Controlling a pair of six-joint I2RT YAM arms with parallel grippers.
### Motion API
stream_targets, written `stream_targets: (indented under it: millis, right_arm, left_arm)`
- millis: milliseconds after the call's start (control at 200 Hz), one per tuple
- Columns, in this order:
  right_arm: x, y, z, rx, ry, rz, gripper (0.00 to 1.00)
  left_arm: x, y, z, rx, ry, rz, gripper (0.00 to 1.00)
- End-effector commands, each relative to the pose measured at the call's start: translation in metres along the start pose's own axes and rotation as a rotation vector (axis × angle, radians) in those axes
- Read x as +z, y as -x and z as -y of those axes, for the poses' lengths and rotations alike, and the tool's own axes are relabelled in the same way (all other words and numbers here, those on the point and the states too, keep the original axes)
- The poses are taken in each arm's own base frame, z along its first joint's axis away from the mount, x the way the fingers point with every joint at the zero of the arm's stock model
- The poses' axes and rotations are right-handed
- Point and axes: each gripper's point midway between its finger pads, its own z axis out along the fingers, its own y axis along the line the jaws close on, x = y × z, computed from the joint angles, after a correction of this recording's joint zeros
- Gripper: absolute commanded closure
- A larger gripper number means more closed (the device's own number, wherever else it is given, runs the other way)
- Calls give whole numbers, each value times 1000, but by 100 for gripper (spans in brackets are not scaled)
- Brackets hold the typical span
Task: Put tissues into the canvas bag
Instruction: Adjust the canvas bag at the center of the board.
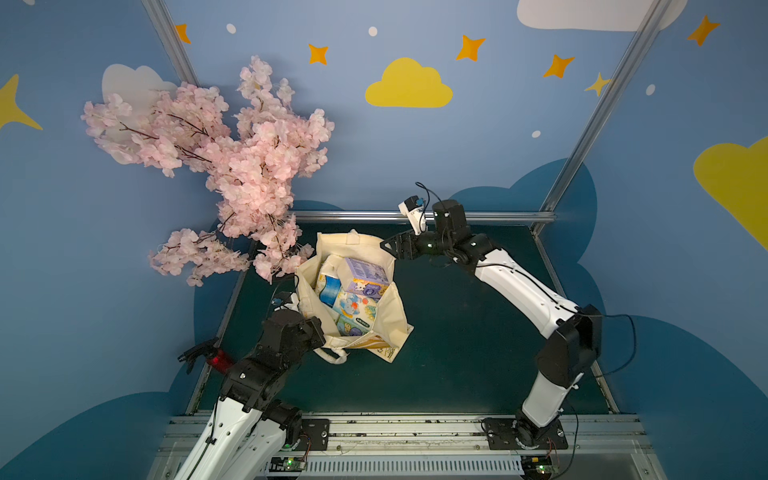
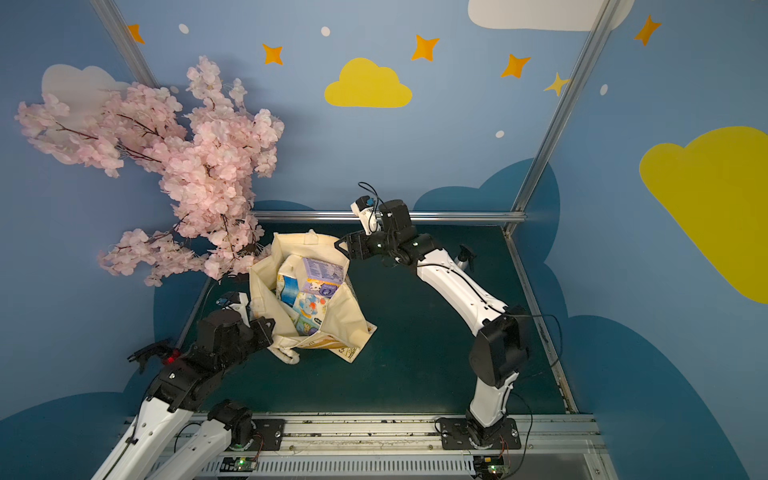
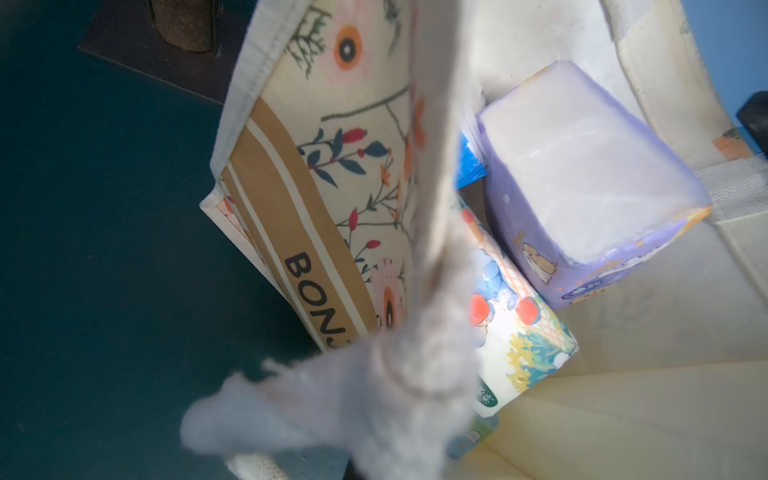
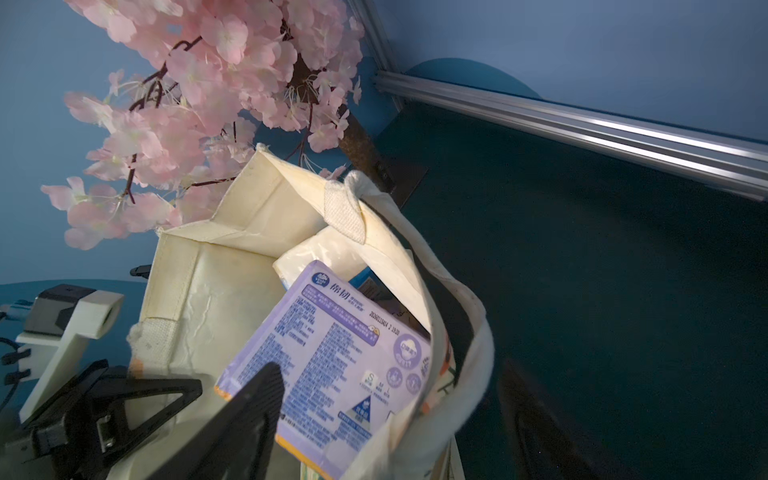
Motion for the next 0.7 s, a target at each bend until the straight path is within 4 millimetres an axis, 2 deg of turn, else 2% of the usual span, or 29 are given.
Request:
stream_targets:
  millis: [0, 75, 130, 210, 325, 360, 376, 441, 516, 606, 696]
  right_arm:
    - [12, -13, -4, -7, 55, -119, 18]
    - [27, -18, 0, -14, 70, -176, 23]
    - [36, -22, 2, -16, 84, -207, 33]
    - [48, -31, 1, -38, 94, -263, 54]
    - [59, -42, -6, -78, 92, -319, 91]
    - [58, -40, -3, -82, 70, -316, 100]
    - [57, -38, -1, -80, 58, -311, 100]
    - [43, -20, 5, -64, 29, -265, 100]
    - [13, 19, 7, -65, 1, -162, 100]
    - [-25, 65, 11, -81, -34, -33, 100]
    - [-52, 92, 14, -65, -28, 31, 100]
  left_arm:
    - [1, -1, 6, 35, -34, 4, 96]
    - [2, -1, 7, 38, -39, 6, 96]
    - [4, 0, 8, 37, -46, 9, 96]
    - [5, 3, 10, 42, -52, 23, 96]
    - [7, 14, 17, 34, -55, 41, 96]
    - [8, 17, 21, 37, -58, 39, 96]
    - [9, 18, 22, 38, -56, 36, 96]
    - [13, 27, 29, 52, -51, 35, 96]
    - [16, 44, 42, 66, -55, 51, 96]
    - [17, 77, 66, 88, -79, 95, 96]
    - [25, 104, 93, 125, -105, 104, 96]
